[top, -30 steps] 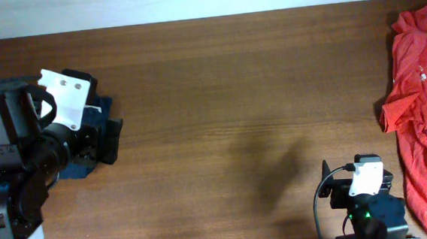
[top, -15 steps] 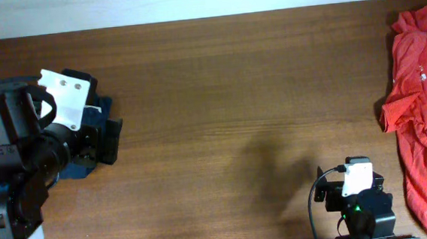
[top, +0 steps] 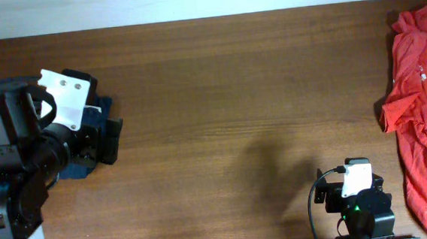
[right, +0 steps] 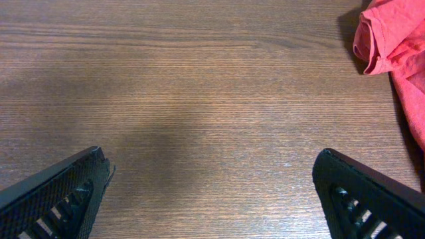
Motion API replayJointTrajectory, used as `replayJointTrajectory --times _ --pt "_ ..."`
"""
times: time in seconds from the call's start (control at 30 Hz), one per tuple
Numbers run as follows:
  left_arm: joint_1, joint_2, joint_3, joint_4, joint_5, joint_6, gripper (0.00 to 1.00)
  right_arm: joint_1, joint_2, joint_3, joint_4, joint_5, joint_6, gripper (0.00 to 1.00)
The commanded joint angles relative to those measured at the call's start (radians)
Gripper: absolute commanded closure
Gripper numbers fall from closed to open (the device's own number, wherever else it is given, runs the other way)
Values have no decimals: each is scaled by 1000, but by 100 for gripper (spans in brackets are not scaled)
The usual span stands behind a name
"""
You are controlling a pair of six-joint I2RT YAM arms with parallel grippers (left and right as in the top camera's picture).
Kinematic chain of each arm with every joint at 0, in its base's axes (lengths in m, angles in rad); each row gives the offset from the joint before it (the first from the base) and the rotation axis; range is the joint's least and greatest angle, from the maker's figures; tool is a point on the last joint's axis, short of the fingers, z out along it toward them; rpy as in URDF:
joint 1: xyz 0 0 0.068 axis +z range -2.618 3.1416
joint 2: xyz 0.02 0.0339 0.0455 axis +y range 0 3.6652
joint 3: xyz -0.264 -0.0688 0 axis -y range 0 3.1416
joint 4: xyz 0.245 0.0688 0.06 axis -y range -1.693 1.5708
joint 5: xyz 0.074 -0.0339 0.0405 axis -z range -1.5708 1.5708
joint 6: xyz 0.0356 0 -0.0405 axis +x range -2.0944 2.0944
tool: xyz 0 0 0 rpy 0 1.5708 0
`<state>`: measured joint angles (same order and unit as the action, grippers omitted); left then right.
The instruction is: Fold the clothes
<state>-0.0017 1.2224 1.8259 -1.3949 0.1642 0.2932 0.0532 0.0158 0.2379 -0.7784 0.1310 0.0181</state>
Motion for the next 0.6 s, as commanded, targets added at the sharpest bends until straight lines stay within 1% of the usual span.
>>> replayJointTrajectory --times 0.0,0.27,0.37,0.47,0.57 --pt "-5 -2 6 2 -4 15 1 6 -12 -6 0 12 -3 1" --pt "-5 -2 6 -11 -5 16 1 6 -12 -6 0 12 -3 1" --pt "-5 -19 2 3 -39 16 1 6 -12 -6 0 12 -3 1" --pt "-5 -70 -53 103 -38 16 1 6 -12 -6 0 12 -3 1" --pt "-4 -153 -196 269 -39 16 1 6 -12 -6 0 12 -3 1"
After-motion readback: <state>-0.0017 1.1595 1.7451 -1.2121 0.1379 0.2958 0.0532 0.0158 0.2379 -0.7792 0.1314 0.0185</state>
